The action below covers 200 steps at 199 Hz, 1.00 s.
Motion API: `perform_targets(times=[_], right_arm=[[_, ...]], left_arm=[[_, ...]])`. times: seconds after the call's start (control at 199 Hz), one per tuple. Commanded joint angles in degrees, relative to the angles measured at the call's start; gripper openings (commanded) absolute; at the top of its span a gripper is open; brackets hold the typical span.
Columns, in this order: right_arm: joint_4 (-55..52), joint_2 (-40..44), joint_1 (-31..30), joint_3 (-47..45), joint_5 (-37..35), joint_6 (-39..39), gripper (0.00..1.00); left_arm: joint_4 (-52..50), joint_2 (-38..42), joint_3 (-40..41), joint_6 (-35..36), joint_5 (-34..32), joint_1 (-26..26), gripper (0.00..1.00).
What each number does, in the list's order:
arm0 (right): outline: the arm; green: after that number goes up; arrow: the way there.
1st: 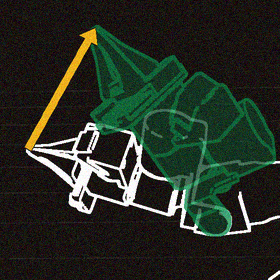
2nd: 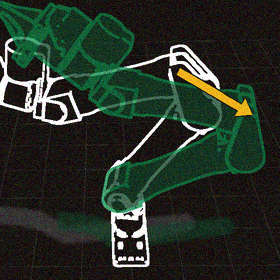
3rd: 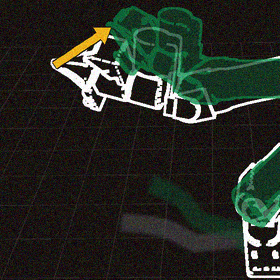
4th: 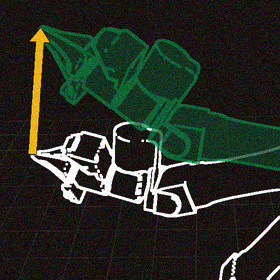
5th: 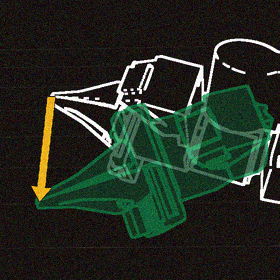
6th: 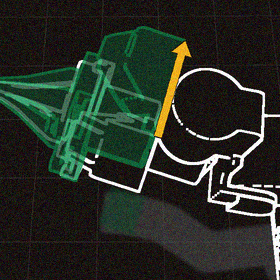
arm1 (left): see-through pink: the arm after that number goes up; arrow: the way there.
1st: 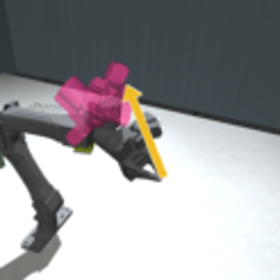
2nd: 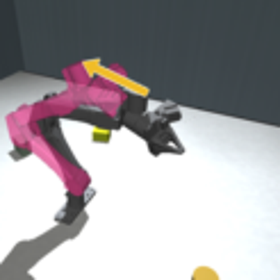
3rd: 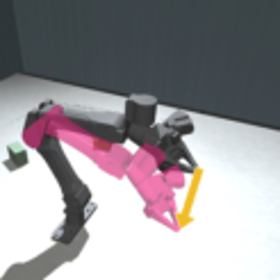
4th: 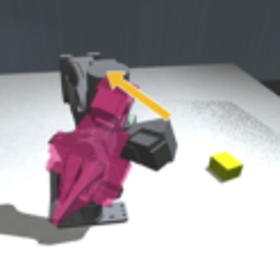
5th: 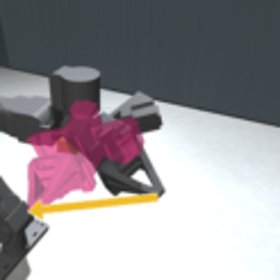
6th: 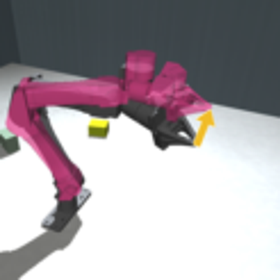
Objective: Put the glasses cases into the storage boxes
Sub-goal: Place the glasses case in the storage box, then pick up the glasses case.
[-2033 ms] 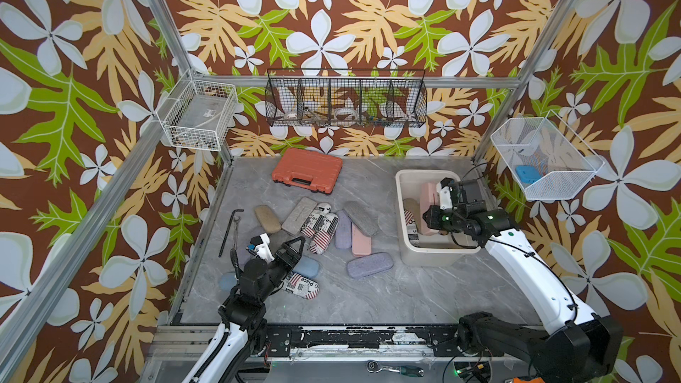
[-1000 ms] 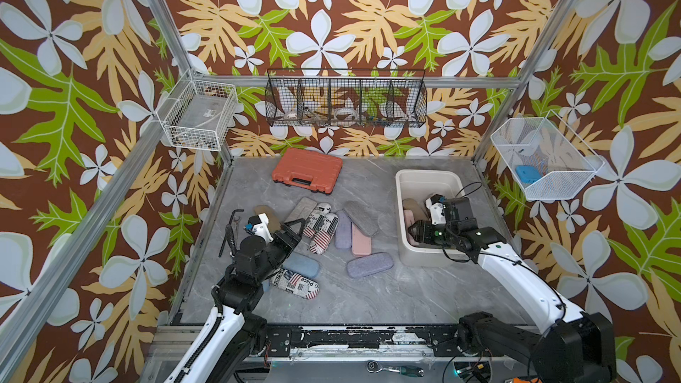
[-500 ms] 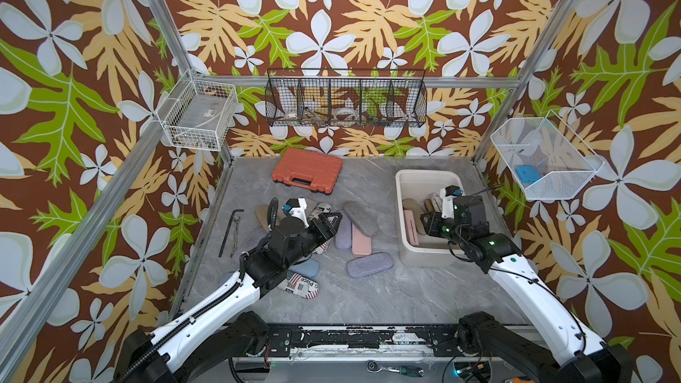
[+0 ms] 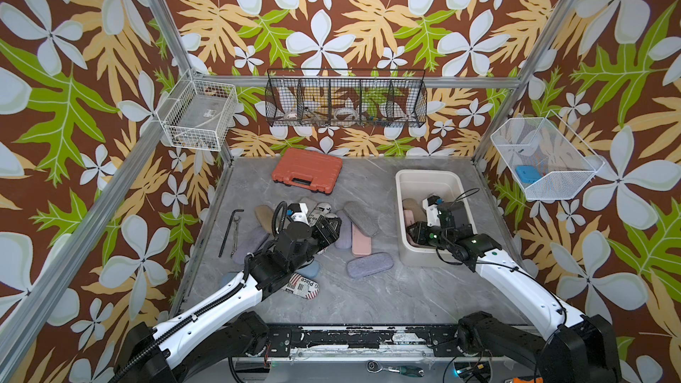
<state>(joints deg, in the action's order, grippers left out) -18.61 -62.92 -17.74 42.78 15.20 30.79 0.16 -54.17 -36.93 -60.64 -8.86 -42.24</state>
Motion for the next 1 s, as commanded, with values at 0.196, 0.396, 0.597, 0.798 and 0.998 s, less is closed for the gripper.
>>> perform_targets(times=[0.196,0.396,0.597,0.798,0.998], right_arm=[[-7.91,5.3,-0.1,9.77,-6.74,-1.73,0.5],[-9.17,9.71,-0.11,10.37,-8.22,-1.6,0.52],[-7.25,12.24,-0.1,8.17,-6.33,-0.52,0.55],[-2.54,13.06,-0.11,7.24,-6.1,1.32,0.56],[-0.3,10.4,-0.11,7.24,-8.33,1.56,0.58]], left_arm=[[-12.78,-6.68,-7.03,15.86,-6.08,1.11,0.96],[-16.39,-12.79,-10.85,25.04,-3.07,4.8,1.0],[-26.08,-27.1,-19.8,34.49,-4.58,5.59,0.99],[-22.44,-31.26,-17.97,39.01,-3.21,5.74,0.98],[-16.27,-31.44,-12.27,39.37,4.12,9.11,0.99]])
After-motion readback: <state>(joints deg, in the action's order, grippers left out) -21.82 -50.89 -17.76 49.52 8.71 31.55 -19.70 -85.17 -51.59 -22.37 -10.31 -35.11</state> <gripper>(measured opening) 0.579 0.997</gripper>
